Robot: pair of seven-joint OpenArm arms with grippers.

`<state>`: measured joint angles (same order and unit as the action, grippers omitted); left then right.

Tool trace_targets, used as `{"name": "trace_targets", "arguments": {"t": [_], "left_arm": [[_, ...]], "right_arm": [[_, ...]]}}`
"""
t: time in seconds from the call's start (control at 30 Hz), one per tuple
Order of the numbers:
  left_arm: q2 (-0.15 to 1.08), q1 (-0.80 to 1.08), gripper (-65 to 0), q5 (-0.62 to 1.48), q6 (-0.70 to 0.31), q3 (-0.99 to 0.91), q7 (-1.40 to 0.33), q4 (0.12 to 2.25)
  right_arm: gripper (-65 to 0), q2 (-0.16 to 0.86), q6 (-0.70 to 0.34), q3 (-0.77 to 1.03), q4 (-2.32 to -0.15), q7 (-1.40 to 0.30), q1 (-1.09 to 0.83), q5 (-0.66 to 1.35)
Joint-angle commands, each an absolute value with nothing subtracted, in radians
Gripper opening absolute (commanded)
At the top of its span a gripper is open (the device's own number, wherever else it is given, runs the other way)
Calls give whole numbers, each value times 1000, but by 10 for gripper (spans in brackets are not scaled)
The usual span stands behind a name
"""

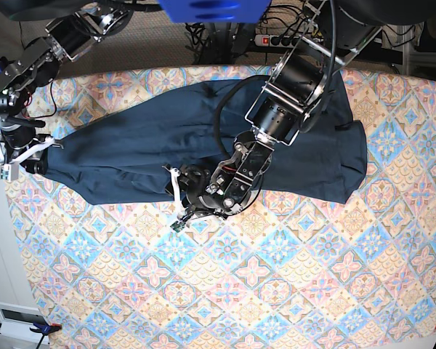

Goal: Layout the t-shirt on the table in an organized manner, then fold the t-shirt properly
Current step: 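Release the shirt with the left gripper and move it to the shirt's middle, then lower the left gripper onto the shirt's middle edge to grasp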

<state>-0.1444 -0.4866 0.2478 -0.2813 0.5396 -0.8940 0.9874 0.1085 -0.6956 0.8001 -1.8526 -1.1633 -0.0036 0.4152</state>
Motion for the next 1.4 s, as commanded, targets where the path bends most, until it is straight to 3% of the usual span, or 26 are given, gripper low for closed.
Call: {"name": "trace_targets", "arguments": {"t": [0.0, 0.37, 1.0, 1.37], "left_arm": [[-157, -516, -378, 262, -283, 550, -877, 1006], [-157, -518, -378, 423, -283, 611, -854, 1009], [-157, -521, -380, 412, -283, 616, -822, 992], [-157, -521, -555, 410, -285, 616, -799, 987]], "right_arm": [[-504, 127, -698, 802, -1871, -1136, 12, 430], [-504, 127, -698, 800, -1868, -1136, 13, 430], [-504, 127, -698, 800, -1868, -1136, 15, 430], [-504, 127, -698, 800, -1871, -1136, 12, 430]]}}
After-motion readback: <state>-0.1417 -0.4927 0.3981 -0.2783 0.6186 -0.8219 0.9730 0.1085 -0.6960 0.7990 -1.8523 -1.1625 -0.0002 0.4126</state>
